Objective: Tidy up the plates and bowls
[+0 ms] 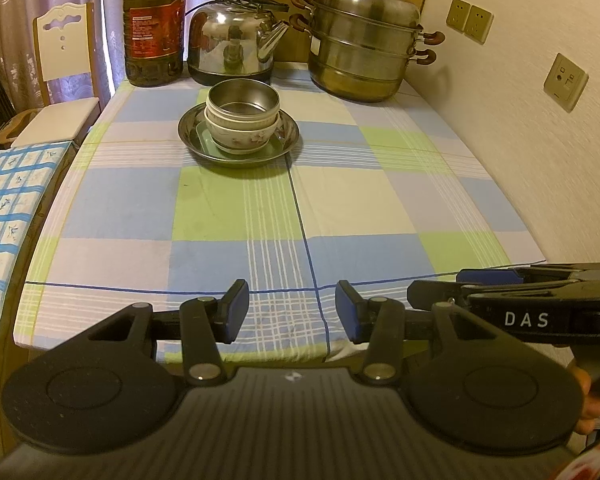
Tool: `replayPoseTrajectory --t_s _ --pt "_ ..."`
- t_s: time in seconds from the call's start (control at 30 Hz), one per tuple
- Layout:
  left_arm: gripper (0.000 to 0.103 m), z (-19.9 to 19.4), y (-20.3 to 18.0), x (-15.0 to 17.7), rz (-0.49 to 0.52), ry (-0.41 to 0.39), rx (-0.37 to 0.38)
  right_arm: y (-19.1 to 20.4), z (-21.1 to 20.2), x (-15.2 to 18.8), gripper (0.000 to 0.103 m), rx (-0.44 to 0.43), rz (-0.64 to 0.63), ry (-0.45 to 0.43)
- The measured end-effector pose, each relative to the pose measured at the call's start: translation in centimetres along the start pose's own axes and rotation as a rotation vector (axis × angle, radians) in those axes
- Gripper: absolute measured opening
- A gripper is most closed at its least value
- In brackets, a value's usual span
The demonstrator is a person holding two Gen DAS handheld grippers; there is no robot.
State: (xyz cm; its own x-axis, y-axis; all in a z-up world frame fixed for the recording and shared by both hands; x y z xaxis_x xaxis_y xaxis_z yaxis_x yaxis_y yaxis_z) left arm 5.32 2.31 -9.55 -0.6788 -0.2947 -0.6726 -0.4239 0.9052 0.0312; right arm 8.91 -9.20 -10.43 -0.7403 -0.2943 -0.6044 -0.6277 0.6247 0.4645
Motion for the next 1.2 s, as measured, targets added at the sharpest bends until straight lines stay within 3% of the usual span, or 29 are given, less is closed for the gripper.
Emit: replayPoseTrajectory --t_s 1.2 --pt "0.045 0.13 -0.08 -0.07 0.000 0.001 0.000 -0.43 -0.04 -0.03 0.062 0.000 0.000 0.003"
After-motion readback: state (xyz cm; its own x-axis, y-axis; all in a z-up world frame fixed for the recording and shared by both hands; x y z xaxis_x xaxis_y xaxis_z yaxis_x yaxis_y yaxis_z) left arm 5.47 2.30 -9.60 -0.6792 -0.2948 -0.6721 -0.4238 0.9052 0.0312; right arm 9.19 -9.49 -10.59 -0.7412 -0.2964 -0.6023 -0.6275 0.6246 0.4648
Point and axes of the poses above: each gripper's, at about its wrist camera, not at the fingertips, and z roughly the way its jaws point, y to its left, x to its underside, the point moved 10 cm from there along z, roughly the way its jaws point, and after that the axes turned 12 degrees about -x, right-handed, at the moved point
